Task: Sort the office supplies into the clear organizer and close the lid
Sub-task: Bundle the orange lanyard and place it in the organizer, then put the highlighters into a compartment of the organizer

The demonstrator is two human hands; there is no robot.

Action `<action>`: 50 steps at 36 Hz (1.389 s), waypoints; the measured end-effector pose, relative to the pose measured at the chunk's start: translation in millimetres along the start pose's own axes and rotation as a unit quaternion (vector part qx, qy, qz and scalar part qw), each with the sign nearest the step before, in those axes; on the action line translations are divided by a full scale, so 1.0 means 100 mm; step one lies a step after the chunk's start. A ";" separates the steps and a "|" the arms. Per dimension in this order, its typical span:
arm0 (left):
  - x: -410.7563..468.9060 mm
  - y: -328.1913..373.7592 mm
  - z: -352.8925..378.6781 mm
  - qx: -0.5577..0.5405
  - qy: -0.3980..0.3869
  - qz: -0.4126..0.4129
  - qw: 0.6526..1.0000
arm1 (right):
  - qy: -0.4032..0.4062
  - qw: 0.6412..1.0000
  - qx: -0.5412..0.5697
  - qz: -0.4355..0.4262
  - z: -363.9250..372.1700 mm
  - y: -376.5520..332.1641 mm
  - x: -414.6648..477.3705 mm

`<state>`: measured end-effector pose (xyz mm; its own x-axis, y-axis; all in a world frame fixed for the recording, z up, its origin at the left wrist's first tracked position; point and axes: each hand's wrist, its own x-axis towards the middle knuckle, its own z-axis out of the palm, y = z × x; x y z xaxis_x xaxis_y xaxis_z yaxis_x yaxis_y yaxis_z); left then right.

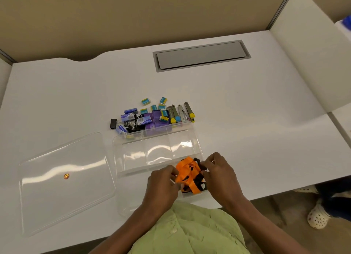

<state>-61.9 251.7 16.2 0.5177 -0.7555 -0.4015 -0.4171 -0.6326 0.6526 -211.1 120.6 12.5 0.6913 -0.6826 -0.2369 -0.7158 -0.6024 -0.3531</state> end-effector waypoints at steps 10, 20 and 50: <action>0.12 0.08 0.16 0.268 -0.110 0.217 0.932 | -0.117 0.985 -0.053 -0.116 0.19 -0.04 -0.18; 0.34 0.19 0.31 0.385 -0.051 0.199 0.900 | -0.085 0.987 -0.074 -0.115 0.28 -0.17 -0.01; 2.17 0.61 -0.38 0.197 0.122 -0.029 0.972 | 0.033 0.987 0.108 0.115 -0.32 0.14 2.17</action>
<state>53.0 55.8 -6.7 0.6907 -0.6837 -0.2354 -0.6102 -0.7258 0.3175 -73.7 -49.2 -15.2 0.4997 -0.8206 -0.2773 -0.8110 -0.3309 -0.4824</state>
